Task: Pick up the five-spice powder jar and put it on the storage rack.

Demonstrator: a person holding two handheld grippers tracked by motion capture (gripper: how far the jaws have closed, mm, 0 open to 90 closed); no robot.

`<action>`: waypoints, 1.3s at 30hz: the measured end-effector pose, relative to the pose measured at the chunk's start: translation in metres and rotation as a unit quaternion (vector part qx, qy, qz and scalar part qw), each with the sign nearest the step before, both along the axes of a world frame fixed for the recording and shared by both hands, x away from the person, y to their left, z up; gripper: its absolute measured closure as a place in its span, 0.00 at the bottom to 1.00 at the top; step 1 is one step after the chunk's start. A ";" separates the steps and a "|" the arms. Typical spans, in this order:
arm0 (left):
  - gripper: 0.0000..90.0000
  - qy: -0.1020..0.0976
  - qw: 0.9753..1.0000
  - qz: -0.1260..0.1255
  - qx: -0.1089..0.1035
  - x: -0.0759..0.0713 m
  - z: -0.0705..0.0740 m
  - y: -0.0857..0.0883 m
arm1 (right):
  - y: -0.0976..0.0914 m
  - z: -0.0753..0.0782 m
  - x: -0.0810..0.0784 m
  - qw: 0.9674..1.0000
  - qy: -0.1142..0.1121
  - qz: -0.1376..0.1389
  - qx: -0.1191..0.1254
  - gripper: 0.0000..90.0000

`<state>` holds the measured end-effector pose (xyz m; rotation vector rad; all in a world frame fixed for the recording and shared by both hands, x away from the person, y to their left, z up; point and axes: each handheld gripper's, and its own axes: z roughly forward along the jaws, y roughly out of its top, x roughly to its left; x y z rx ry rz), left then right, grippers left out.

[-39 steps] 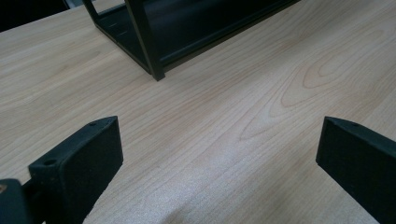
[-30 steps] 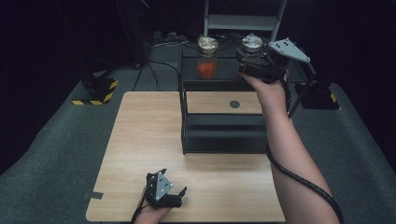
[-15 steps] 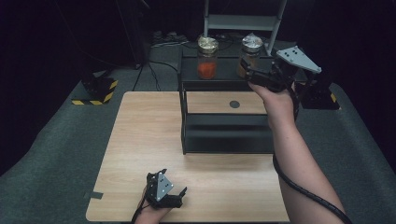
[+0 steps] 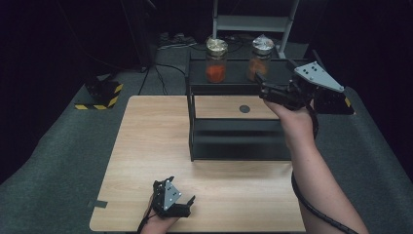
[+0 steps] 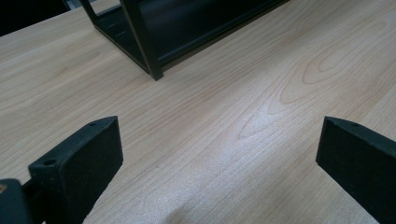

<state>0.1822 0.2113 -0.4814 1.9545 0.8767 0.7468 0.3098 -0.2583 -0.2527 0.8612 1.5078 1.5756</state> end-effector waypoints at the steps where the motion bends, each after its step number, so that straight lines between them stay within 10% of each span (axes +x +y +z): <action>1: 0.01 0.000 1.000 0.000 -0.001 0.000 0.000 0.000 | -0.001 -0.001 -0.002 1.000 -0.001 0.001 0.000 0.00; 39: 0.01 -0.003 1.000 0.000 0.003 -0.001 0.000 -0.001 | -0.022 -0.082 -0.053 0.999 0.008 0.015 -0.048 0.00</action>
